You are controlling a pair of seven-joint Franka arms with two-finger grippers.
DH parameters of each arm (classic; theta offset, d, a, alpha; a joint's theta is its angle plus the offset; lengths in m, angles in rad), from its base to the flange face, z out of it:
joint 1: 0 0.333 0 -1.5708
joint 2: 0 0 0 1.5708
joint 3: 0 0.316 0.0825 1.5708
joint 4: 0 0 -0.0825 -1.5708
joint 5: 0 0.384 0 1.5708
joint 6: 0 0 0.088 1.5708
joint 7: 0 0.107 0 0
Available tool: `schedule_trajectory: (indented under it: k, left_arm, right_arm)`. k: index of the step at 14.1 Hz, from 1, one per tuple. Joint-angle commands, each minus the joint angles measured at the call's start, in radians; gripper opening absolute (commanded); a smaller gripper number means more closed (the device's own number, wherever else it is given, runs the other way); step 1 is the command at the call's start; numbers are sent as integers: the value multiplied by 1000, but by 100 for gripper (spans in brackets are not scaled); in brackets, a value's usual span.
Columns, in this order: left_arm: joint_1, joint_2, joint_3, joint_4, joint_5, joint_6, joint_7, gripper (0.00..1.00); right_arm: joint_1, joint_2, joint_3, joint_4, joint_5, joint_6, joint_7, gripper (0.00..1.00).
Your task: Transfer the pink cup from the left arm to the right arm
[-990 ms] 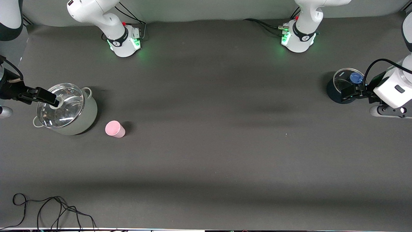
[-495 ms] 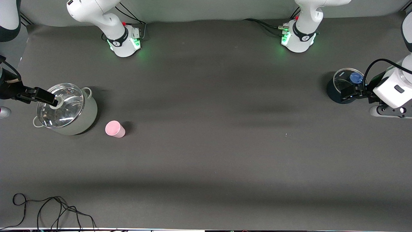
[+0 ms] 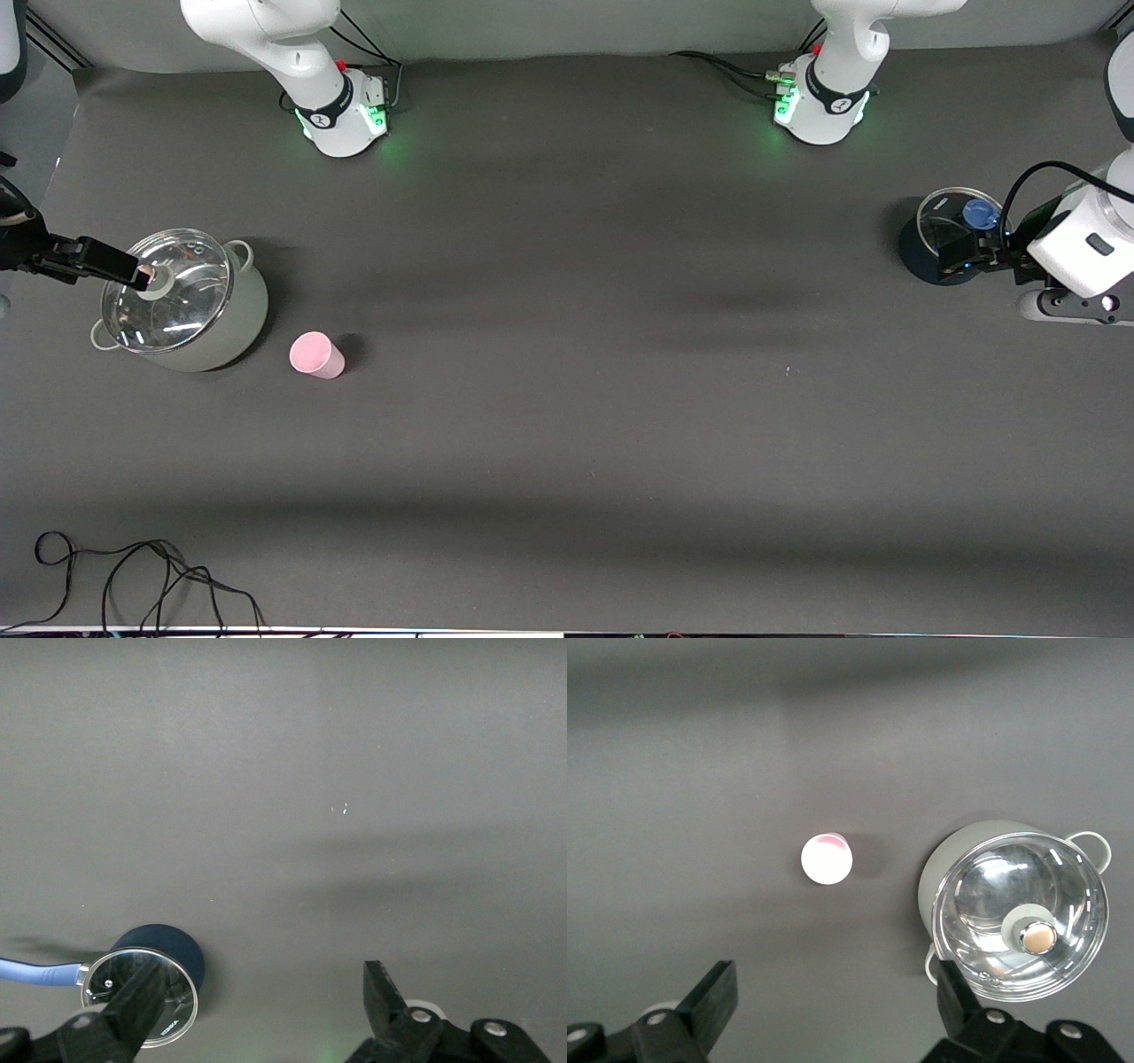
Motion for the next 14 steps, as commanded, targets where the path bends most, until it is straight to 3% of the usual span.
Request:
schedule_trajectory:
  k: [1, 4, 6, 8, 12, 14]
  left_arm:
    - [5, 5, -4, 19, -1, 7, -21, 100]
    - [3, 6, -4, 24, 0, 10, -21, 100]
    - [5, 9, -4, 25, -1, 10, -21, 100]
    - [3, 11, -4, 25, -3, 11, -21, 100]
    - [3, 17, -4, 34, -5, 13, -21, 100]
    - [3, 17, -4, 36, -6, 14, -21, 100]
  right_arm:
    - [-114, -67, 111, -73, -16, 20, 3, 100]
    - [-80, -132, 104, -170, -19, 83, 3, 100]
    - [-30, -186, 43, -252, -36, 121, 2, 100]
    - [-23, -220, 38, -306, -39, 165, -41, 100]
    - [-29, -149, 38, -213, -33, 178, -47, 100]
    - [-34, -146, 38, -216, -26, 224, -47, 100]
